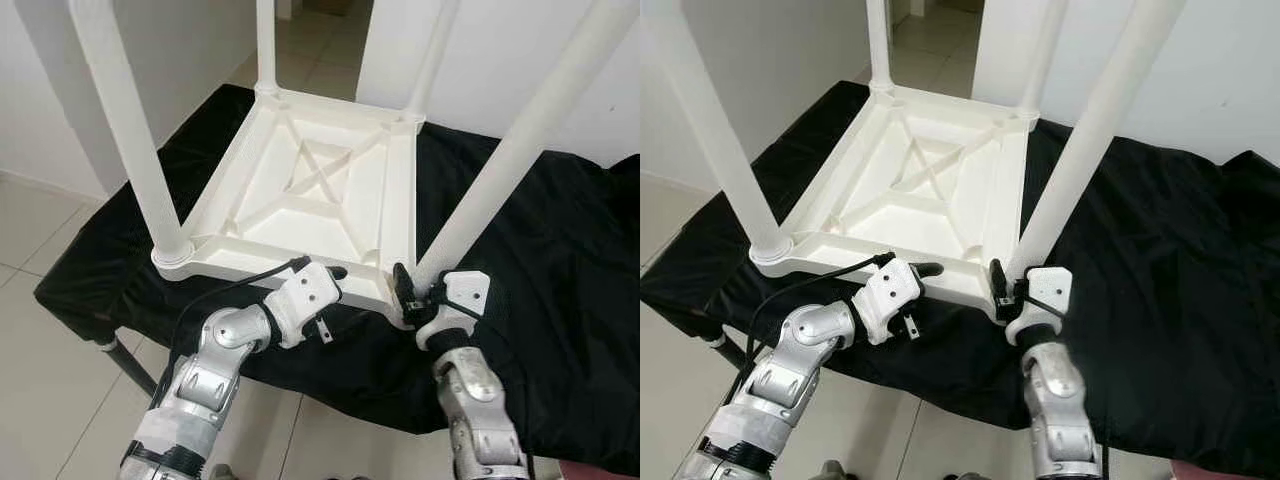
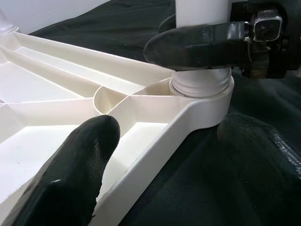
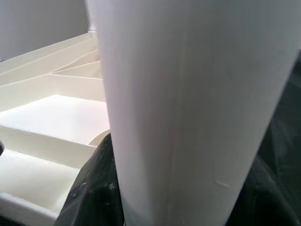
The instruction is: Building children table
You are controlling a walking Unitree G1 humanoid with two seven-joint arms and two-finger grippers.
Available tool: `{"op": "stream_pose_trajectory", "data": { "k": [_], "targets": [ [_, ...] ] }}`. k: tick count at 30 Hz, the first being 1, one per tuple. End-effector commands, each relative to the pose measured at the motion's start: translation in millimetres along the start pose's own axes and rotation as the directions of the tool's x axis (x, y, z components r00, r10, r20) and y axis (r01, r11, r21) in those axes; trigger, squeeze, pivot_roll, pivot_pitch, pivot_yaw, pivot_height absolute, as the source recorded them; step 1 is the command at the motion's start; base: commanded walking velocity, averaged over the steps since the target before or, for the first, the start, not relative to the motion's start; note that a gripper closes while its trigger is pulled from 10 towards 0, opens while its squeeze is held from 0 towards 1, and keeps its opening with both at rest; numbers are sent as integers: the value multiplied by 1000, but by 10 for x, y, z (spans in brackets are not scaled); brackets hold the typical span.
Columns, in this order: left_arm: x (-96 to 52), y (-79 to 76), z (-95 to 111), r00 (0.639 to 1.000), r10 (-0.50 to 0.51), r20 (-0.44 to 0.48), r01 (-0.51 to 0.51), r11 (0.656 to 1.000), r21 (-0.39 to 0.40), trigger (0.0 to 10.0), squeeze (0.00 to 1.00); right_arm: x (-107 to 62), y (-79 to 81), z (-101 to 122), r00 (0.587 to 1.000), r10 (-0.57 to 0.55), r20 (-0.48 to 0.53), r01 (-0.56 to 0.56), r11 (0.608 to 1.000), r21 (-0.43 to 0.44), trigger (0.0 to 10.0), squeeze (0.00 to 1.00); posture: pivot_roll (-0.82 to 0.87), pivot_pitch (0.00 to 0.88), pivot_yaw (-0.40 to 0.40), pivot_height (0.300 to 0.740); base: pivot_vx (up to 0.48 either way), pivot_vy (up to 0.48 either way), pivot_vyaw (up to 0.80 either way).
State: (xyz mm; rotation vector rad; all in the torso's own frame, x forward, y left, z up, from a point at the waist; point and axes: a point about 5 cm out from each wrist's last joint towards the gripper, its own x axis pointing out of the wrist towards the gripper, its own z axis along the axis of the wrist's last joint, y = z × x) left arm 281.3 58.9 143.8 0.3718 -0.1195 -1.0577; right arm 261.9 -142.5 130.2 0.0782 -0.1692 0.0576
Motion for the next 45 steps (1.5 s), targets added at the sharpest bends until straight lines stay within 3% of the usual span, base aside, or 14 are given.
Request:
{"op": "stream_pose_trajectory", "data": {
  "k": [1, 4, 15, 16, 17, 28, 34, 35, 41, 45],
  "targets": [
    [-6, 23, -8, 996, 92, -10, -92, 996, -5, 10000, 0, -45, 49, -61, 998, -47, -38, 48, 999, 15, 10000, 0, -15, 117, -46, 740, 0, 0, 0],
    [-2, 21, -6, 996, 92, -9, -92, 996, -4, 10000, 0, -65, 130, -58, 998, -40, -40, 41, 999, 20, 10000, 0, -19, 117, -44, 740, 0, 0, 0],
    [3, 44, 3, 996, 93, -8, -93, 996, -1, 10000, 0, -67, 139, -31, 997, -63, -35, 62, 998, -8, 10000, 0, -19, 115, -45, 740, 0, 0, 0],
    [2, 43, 3, 995, 95, -8, -95, 996, -1, 10000, 0, -65, 151, -28, 998, -58, -34, 57, 998, -8, 10000, 47, -16, 113, -49, 740, 0, 0, 0],
    [1, 40, 3, 995, 95, -8, -95, 995, -2, 10000, 0, -64, 157, -26, 998, -56, -33, 55, 998, -9, 10000, 1000, -15, 113, -49, 740, 0, 0, 0],
    [-8, 40, 6, 994, 106, -7, -106, 994, -12, 10000, 0, -79, 155, 18, 1000, 2, -13, -2, 1000, -7, 10000, 1000, -11, 112, -55, 740, 0, 0, 0],
    [-15, 50, 5, 994, 108, -7, -108, 994, -10, 10000, 0, -134, 51, 36, 997, 78, -9, -78, 997, -15, 10000, 1000, -8, 109, -55, 740, 0, 0, 0],
    [-15, 52, 6, 994, 108, -7, -108, 994, -10, 10000, 0, -147, 29, 44, 993, 117, -6, -117, 993, -21, 10000, 0, -9, 108, -52, 740, 0, 0, 0],
    [-14, 55, 6, 995, 102, -7, -102, 995, -9, 10000, 0, -156, -14, 69, 973, 230, -1, -230, 972, -40, 10000, 0, -11, 107, -45, 740, 0, 0, 0],
    [-10, 81, 23, 996, 94, -5, -94, 996, -1, 10000, 0, -141, -61, 112, 935, 354, 3, -354, 935, -29, 10000, 0, 5, 101, -32, 740, 0, 0, 0]
  ]
}}
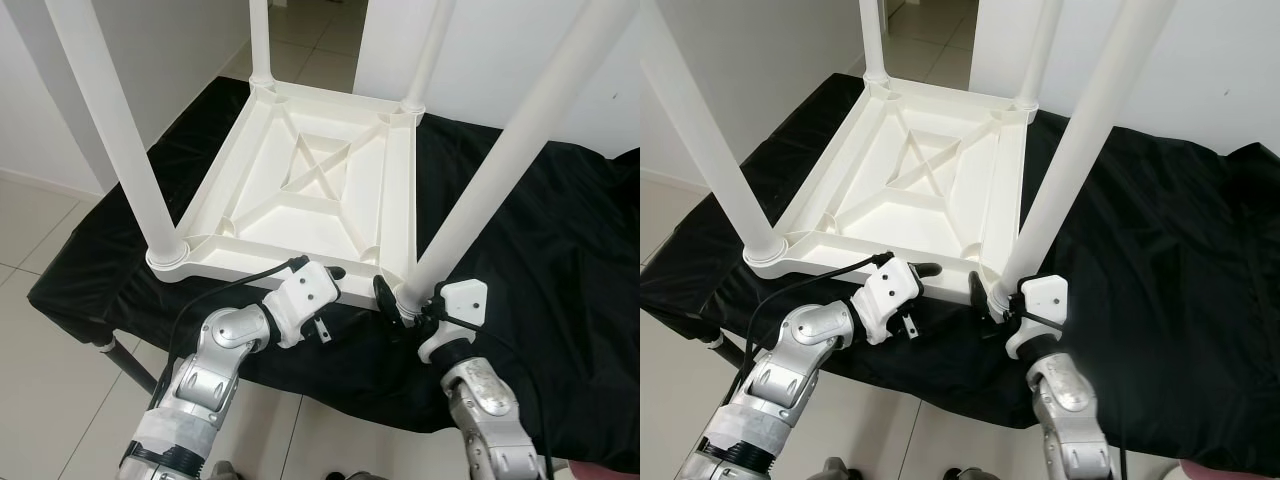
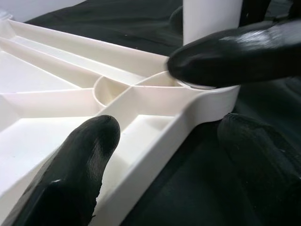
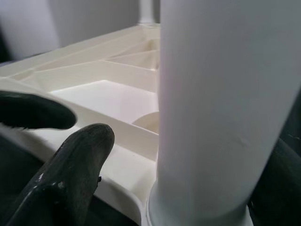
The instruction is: Building children table
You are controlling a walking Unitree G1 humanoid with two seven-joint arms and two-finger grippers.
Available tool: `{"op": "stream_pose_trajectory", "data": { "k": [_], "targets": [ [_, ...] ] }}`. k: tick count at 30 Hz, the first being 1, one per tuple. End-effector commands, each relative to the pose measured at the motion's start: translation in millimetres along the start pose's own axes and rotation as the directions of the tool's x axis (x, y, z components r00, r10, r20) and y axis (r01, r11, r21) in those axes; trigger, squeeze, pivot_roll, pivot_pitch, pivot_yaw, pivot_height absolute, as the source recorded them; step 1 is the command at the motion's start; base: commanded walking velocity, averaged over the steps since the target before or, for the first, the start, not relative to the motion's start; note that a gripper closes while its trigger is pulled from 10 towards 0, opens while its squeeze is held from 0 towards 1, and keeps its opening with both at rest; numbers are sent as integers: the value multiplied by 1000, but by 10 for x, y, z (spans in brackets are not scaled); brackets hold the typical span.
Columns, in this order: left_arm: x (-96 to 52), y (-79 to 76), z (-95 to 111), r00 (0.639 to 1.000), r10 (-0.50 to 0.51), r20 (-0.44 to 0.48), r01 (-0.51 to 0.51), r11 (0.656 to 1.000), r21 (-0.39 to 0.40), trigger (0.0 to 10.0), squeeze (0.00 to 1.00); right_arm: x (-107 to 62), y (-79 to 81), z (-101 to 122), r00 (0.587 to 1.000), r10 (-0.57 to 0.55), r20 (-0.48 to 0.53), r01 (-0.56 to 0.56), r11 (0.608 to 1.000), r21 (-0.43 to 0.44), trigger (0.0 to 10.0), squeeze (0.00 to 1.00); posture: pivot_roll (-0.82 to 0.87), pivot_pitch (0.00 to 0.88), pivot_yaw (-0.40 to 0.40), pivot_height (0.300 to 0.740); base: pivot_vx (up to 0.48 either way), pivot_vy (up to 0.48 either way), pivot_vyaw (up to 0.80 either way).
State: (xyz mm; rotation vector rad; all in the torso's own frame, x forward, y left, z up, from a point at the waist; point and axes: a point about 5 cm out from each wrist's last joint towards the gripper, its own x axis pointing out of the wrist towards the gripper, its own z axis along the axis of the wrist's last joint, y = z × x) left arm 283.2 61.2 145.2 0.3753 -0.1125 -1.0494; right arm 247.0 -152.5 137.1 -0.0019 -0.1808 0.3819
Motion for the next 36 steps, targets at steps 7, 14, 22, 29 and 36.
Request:
{"op": "stream_pose_trajectory", "data": {
  "k": [7, 14, 22, 29, 36],
  "targets": [
    [-2, 67, 27, 996, 87, 4, -87, 996, 2, 10000, 0, 2, -35, 14, 993, 117, -3, -117, 993, 28, 10000, 0, 17, 95, -31, 740, 0, 0, 0],
    [-40, 68, 35, 997, 76, 6, -76, 997, 4, 10000, 0, 82, -240, 4, 954, 291, -68, -293, 956, -7, 10000, 0, 35, 87, -33, 740, 0, 0, 0],
    [-125, 51, 33, 1000, 11, 5, -11, 1000, 2, 10000, 0, 167, -357, -81, 932, 341, -124, -349, 936, -41, 10000, 0, 50, 83, -37, 740, 0, 0, 0],
    [-209, 91, 27, 1000, -26, -10, 26, 1000, 12, 10000, 0, 220, -448, -123, 931, 338, -136, -347, 937, -49, 4000, 0, 50, 76, -35, 740, 0, 0, 0],
    [-196, 88, 9, 999, -22, -23, 23, 1000, 19, 10000, 0, 240, -564, -158, 938, 324, -126, -331, 943, -37, 0, 0, 46, 75, -36, 740, 0, 0, 0]
  ]
}}
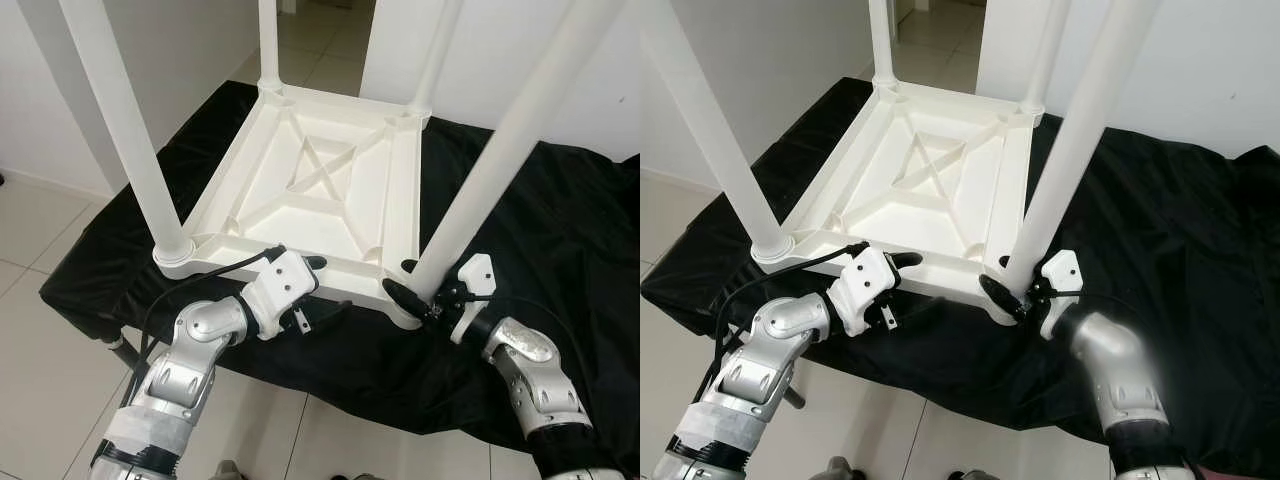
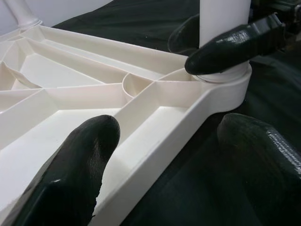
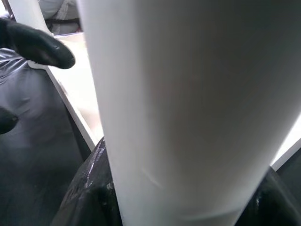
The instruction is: Building children table
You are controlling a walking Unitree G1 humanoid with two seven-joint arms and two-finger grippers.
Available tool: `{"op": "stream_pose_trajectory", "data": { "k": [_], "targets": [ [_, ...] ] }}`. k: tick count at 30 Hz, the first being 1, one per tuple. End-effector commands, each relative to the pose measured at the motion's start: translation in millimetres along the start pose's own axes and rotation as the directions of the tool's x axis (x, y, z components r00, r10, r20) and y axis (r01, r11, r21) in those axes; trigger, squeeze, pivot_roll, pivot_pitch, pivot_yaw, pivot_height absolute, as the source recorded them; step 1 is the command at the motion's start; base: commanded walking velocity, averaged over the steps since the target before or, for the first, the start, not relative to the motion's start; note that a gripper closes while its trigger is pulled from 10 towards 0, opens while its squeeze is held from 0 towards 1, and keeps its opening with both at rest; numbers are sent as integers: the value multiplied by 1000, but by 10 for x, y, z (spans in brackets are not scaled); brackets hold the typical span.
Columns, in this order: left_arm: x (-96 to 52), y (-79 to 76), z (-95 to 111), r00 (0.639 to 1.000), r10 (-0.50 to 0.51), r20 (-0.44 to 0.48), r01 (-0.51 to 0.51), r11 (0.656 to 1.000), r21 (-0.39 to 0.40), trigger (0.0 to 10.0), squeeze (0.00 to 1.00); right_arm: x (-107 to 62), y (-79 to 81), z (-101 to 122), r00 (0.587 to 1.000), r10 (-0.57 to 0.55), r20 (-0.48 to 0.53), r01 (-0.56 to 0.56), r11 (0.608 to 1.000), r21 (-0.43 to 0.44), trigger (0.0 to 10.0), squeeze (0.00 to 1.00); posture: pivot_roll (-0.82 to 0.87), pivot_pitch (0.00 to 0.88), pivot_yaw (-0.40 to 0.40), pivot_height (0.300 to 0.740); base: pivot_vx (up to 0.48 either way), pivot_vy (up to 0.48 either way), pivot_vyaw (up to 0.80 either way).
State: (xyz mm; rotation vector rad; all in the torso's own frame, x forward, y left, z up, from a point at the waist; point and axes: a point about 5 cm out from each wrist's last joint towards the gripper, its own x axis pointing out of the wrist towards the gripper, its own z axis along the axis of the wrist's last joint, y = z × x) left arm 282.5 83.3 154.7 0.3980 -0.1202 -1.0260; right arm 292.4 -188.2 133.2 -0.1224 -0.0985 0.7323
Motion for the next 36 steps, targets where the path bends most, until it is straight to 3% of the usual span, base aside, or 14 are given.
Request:
{"op": "stream_pose_trajectory", "data": {
  "k": [1, 5, 6, 7, 13, 19, 21, 26, 27, 28, 29, 30, 32, 36],
  "targets": [
    [6, -38, -25, 999, -44, -14, 44, 999, -3, 10000, 0, -50, -46, -60, 999, -23, -22, 23, 1000, 16, 0, 0, 46, 75, -36, 740, 0, 0, 0],
    [19, -41, -42, 1000, -22, -20, 22, 1000, -7, 10000, 0, -85, -49, -66, 999, -52, -17, 52, 998, 26, 0, 0, 44, 77, -46, 740, 0, 0, 0],
    [25, -44, -48, 1000, -13, -22, 13, 1000, -9, 10000, 0, -103, -43, -68, 998, -67, -15, 67, 997, 38, 1882, 0, 43, 78, -47, 740, 0, 0, 0],
    [30, -49, -53, 1000, -7, -22, 6, 1000, -13, 10000, 0, -118, -36, -62, 996, -90, -9, 91, 995, 46, 10000, 0, 43, 79, -51, 740, 0, 0, 0],
    [46, -74, -62, 1000, 7, -23, -8, 1000, -22, 10000, 0, -133, -11, -25, 971, -237, 24, 236, 971, 30, 10000, 0, 37, 82, -53, 740, 0, 0, 0],
    [81, -108, -61, 1000, 17, -19, -18, 999, -31, 10000, 0, -145, 34, -20, 898, -439, 15, 439, 898, 17, 10000, 0, 28, 84, -54, 740, 0, 0, 0],
    [100, -122, -60, 1000, 16, -16, -16, 999, -33, 10000, 0, -90, 175, -11, 847, -532, 8, 531, 846, 53, 10000, 0, 23, 81, -54, 740, 0, 0, 0],
    [110, -119, -54, 1000, 15, -13, -16, 999, -33, 10000, 0, -58, 239, -24, 819, -574, -10, 573, 816, 77, 10000, 0, 23, 81, -54, 740, 0, 0, 0],
    [119, -114, -52, 1000, 16, -12, -17, 999, -32, 10000, 0, -39, 273, -46, 782, -622, -31, 623, 778, 81, 10000, 0, 22, 76, -56, 740, 0, 0, 0],
    [119, -114, -52, 1000, 16, -12, -17, 999, -32, 10000, 0, -39, 273, -46, 782, -622, -31, 623, 778, 81, 10000, 0, 22, 76, -56, 740, 0, 0, 0],
    [127, -109, -52, 1000, 18, -12, -18, 999, -30, 10000, 0, -23, 303, -74, 729, -682, -56, 684, 724, 82, 10000, 0, 22, 72, -59, 740, 0, 0, 0],
    [127, -109, -52, 1000, 18, -12, -18, 999, -30, 10000, 0, -23, 303, -74, 729, -682, -56, 684, 724, 82, 10000, 0, 22, 72, -59, 740, 0, 0, 0],
    [153, -119, -46, 1000, 17, -8, -17, 1000, -25, 10000, 0, 54, 426, -110, 611, -784, -106, 791, 602, 108, 10000, 0, 24, 69, -64, 740, 0, 0, 0],
    [163, -130, -42, 1000, 15, -6, -16, 1000, -25, 10000, 0, 109, 492, -115, 606, -786, -120, 795, 594, 125, 10000, 0, 25, 64, -67, 740, 0, 0, 0]
  ]
}}
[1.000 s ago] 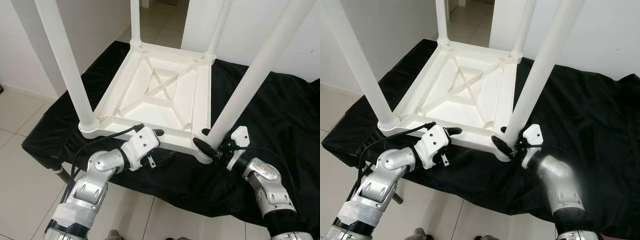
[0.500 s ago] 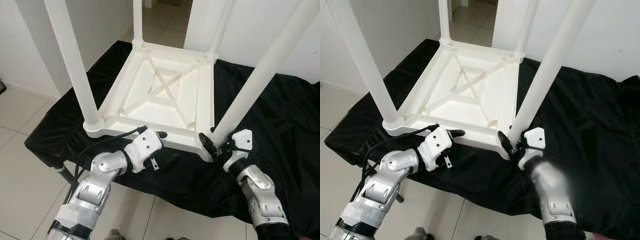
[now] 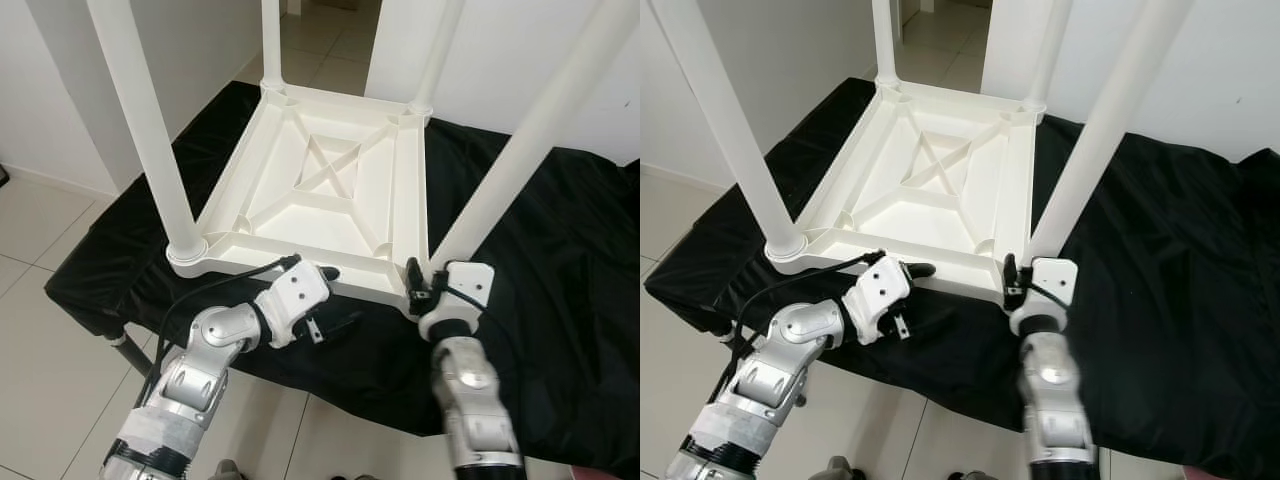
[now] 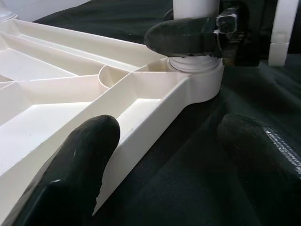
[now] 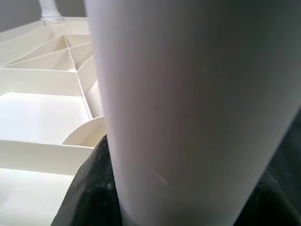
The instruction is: Building children table
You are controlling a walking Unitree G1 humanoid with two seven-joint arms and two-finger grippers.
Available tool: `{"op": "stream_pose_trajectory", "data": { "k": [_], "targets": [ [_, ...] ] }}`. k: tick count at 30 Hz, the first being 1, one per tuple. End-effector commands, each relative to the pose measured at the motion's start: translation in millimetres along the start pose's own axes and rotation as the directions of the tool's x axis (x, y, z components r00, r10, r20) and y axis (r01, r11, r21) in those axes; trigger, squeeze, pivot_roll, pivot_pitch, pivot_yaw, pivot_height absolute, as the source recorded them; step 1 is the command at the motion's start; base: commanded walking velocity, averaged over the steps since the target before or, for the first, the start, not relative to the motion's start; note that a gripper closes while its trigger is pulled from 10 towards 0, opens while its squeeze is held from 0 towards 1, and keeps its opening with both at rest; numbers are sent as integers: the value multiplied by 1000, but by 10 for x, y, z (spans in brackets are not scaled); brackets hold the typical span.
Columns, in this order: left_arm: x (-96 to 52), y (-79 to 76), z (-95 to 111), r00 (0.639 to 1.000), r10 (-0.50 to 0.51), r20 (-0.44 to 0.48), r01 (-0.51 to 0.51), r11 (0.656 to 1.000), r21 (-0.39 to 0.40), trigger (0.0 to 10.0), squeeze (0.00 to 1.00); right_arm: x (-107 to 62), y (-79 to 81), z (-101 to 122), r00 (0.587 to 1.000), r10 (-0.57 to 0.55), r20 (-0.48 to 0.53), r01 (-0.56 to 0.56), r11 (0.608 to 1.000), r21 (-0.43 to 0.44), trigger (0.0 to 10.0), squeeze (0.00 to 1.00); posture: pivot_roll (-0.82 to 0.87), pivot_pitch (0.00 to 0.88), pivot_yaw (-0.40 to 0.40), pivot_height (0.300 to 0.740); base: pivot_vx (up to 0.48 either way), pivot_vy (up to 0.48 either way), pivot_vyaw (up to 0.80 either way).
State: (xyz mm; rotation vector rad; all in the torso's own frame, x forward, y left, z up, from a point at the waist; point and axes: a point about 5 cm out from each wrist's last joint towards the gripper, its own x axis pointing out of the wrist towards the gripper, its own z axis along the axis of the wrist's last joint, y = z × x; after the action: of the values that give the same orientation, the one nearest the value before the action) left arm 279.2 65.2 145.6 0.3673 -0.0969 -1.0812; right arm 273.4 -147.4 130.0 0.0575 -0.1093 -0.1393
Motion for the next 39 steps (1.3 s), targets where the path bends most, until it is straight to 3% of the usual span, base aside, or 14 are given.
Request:
{"op": "stream_pose_trajectory", "data": {
  "k": [1, 4, 11, 12, 13, 14, 24, 31, 32, 33, 34, 39],
  "targets": [
    [17, 16, -16, 998, 70, -10, -70, 998, 11, 10000, 0, -57, 4, -143, 996, -45, -78, 46, 999, 5, 10000, 0, 25, 64, -67, 740, 0, 0, 0],
    [35, 7, -13, 998, 70, -5, -70, 998, 8, 10000, 0, -67, 108, -121, 996, -23, -81, 23, 1000, 3, 10000, 0, 24, 62, -72, 740, 0, 0, 0],
    [44, 18, -11, 997, 75, -1, -75, 997, 10, 10000, 0, -43, 87, -74, 999, -3, -49, 2, 1000, -13, 10000, 0, 27, 53, -76, 740, 0, 0, 0],
    [45, 19, -9, 997, 76, 0, -75, 997, 11, 10000, 0, -36, 80, -59, 999, 7, -36, -8, 1000, -13, 10000, 286, 29, 52, -77, 740, 0, 0, 0],
    [45, 19, -9, 997, 76, 0, -75, 997, 11, 10000, 0, -36, 80, -59, 999, 7, -36, -8, 1000, -13, 10000, 286, 29, 52, -77, 740, 0, 0, 0],
    [46, 20, -8, 997, 76, 1, -76, 997, 12, 10000, 0, -32, 76, -48, 1000, 13, -28, -14, 1000, -14, 10000, 1000, 29, 52, -77, 740, 0, 0, 0],
    [9, 29, -13, 996, 84, -3, -84, 996, 16, 10000, 0, -73, -37, 6, 991, 127, 28, -127, 992, 15, 10000, 1000, 38, 57, -82, 740, 0, 0, 0],
    [-33, 12, -30, 997, 77, -12, -77, 997, 17, 10000, 0, -117, -299, -18, 971, 234, 46, -235, 972, 5, 10000, 1000, 35, 72, -76, 740, 0, 0, 0],
    [-43, 8, -34, 997, 74, -14, -74, 997, 19, 10000, 0, -118, -330, -19, 967, 249, 48, -249, 968, -1, 10000, 698, 35, 72, -76, 740, 0, 0, 0],
    [-43, 8, -34, 997, 74, -14, -74, 997, 19, 10000, 0, -118, -330, -19, 967, 249, 48, -249, 968, -1, 10000, 698, 35, 72, -76, 740, 0, 0, 0],
    [-57, 9, -41, 997, 70, -17, -70, 997, 20, 10000, 0, -115, -370, -16, 965, 257, 57, -256, 967, -14, 10000, 0, 32, 78, -73, 740, 0, 0, 0],
    [-74, 32, -50, 997, 76, -28, -75, 997, 28, 10000, 0, -123, -457, -22, 950, 305, 70, -304, 952, -25, 10000, 0, 31, 89, -67, 740, 0, 0, 0]
  ]
}}
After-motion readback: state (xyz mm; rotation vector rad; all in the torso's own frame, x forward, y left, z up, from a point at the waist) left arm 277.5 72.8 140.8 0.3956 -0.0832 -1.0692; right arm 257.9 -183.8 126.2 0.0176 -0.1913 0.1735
